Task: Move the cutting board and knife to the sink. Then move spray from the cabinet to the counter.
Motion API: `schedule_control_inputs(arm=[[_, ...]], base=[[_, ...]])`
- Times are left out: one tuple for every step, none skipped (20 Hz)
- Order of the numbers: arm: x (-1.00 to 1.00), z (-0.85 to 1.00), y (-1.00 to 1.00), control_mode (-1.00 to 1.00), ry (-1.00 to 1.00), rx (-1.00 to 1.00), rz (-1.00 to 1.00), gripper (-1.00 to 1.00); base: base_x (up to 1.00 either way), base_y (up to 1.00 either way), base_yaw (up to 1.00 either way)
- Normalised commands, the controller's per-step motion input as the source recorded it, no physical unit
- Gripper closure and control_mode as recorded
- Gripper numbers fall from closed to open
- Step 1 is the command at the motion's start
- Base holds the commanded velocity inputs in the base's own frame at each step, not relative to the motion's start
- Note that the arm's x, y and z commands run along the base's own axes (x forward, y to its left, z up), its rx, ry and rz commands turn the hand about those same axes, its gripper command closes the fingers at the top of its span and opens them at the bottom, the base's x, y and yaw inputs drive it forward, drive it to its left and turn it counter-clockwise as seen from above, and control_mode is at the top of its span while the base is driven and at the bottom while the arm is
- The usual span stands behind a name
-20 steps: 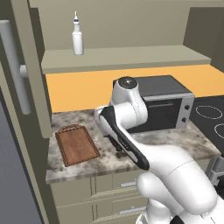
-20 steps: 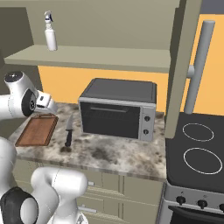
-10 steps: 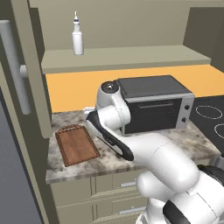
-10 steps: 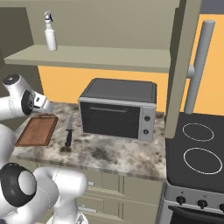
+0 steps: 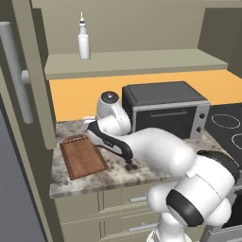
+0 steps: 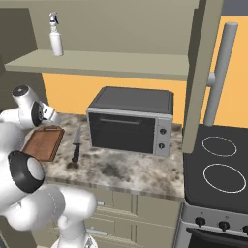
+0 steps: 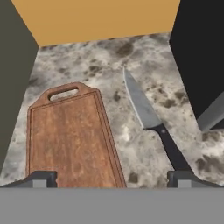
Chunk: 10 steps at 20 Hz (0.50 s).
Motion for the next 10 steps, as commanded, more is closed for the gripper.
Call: schedule_control_inputs(arm=[[0.48,-0.27,0.15,-1.0,0.0,0.01,0.0,-1.0],[0.47,-0.29,0.14,-1.0,0.0,0.03,0.0,-1.0],[0.47,-0.3,0.14,-1.0,0.0,0.03,0.0,-1.0],[0.47,-0.31,0.14,-1.0,0.0,0.03,0.0,-1.0],[0.47,-0.32,0.14,-1.0,0.01,0.02,0.0,-1.0],[0.47,-0.33,0.14,-1.0,0.03,0.0,0.0,-1.0],[0.48,-0.34,0.17,-1.0,0.02,0.0,0.0,-1.0],[0.48,-0.34,0.18,-1.0,0.0,0.0,0.0,-1.0],[0.49,-0.33,0.19,-1.0,0.0,0.0,0.0,-1.0],[0.49,-0.3,0.17,-1.0,0.0,0.0,0.0,-1.0]], base=[[0.0,0.0,0.0],[0.0,0.0,0.0],[0.0,0.0,0.0],[0.0,0.0,0.0],[0.0,0.0,0.0],[0.0,0.0,0.0],[0.0,0.0,0.0],[0.0,0.0,0.0],[0.0,0.0,0.0],[0.0,0.0,0.0]])
